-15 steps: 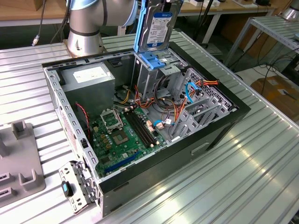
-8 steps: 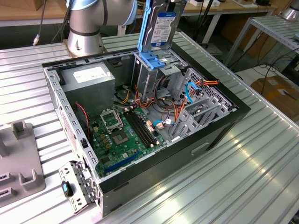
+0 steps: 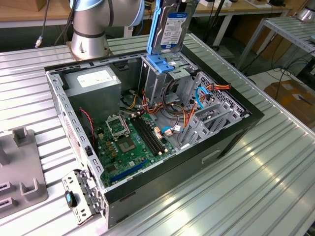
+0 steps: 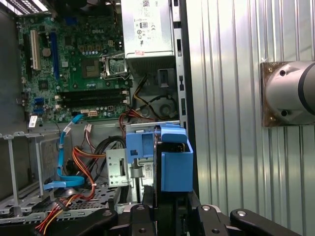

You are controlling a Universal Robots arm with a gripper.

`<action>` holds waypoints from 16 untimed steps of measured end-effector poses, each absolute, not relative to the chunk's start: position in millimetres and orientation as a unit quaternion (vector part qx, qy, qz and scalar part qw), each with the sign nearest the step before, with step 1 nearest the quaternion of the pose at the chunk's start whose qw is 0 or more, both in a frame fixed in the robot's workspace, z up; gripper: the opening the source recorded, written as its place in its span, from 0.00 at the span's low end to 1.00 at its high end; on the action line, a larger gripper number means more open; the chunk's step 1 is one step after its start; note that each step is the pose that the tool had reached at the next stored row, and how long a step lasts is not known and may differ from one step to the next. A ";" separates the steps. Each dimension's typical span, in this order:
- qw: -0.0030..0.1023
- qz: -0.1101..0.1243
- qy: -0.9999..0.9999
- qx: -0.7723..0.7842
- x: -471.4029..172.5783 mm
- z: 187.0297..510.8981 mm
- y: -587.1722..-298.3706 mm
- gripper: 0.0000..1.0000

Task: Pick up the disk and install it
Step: 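Pick up the disk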

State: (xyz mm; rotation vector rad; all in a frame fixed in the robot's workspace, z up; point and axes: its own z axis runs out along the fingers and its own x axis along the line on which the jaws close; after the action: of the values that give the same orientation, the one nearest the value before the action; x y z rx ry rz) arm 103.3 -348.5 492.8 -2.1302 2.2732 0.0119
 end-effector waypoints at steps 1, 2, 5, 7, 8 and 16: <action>0.013 0.004 0.730 -0.684 103.4 492.8 -348.5 0.35; 0.013 0.004 0.730 -0.684 103.6 492.8 -348.5 0.35; 0.013 0.004 0.730 -0.684 103.7 492.8 -348.5 0.35; 0.013 0.004 0.730 -0.684 103.8 492.8 -348.6 0.35; 0.013 0.004 0.730 -0.684 103.8 492.8 -348.5 0.35; 0.013 0.004 0.730 -0.684 103.9 492.8 -354.8 0.35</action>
State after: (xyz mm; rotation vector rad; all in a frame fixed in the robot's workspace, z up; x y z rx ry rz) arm 103.9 -354.8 492.8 -2.1302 2.2731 0.0119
